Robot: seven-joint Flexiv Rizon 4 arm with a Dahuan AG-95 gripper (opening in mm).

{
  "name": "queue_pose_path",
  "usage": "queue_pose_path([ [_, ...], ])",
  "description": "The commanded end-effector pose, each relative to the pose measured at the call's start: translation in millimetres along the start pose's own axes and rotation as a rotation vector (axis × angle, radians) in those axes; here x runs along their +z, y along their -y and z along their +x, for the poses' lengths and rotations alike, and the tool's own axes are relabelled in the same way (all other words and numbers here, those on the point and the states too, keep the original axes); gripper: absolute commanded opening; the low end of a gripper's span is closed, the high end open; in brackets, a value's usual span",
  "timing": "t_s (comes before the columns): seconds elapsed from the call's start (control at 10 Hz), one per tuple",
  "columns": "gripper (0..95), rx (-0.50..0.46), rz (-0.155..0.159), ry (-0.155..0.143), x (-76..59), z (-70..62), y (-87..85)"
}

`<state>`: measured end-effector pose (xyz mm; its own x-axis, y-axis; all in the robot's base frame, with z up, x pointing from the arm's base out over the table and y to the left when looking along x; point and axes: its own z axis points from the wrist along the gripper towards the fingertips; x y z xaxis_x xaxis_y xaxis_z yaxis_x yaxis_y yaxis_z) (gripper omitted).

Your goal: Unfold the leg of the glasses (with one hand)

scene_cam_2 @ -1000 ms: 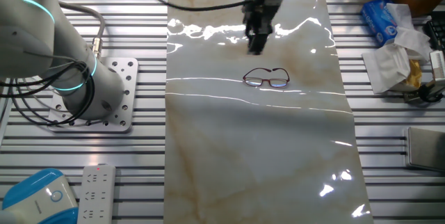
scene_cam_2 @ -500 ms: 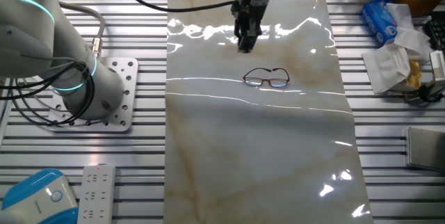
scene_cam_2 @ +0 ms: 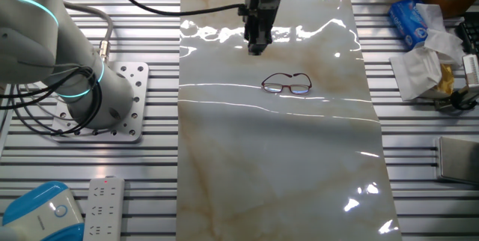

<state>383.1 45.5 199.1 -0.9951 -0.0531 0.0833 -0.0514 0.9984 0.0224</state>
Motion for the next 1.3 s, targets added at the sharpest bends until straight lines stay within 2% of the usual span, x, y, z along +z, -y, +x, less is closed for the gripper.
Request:
queue_pose_path([
  [0.1, 19.0, 0.035, 0.0, -0.002, 0.3, 0.7, 0.9],
  [0.7, 19.0, 0.084, -0.006, -0.01, -1.9, 15.4, 6.4],
  [0.8, 0.0, 0.093, -0.009, -0.008, -2.5, 17.2, 7.0],
  [1.1, 0.0, 0.117, -0.015, -0.007, -3.8, 21.6, 8.5],
  [1.3, 0.0, 0.133, -0.045, -0.004, -4.7, 24.7, 9.5],
])
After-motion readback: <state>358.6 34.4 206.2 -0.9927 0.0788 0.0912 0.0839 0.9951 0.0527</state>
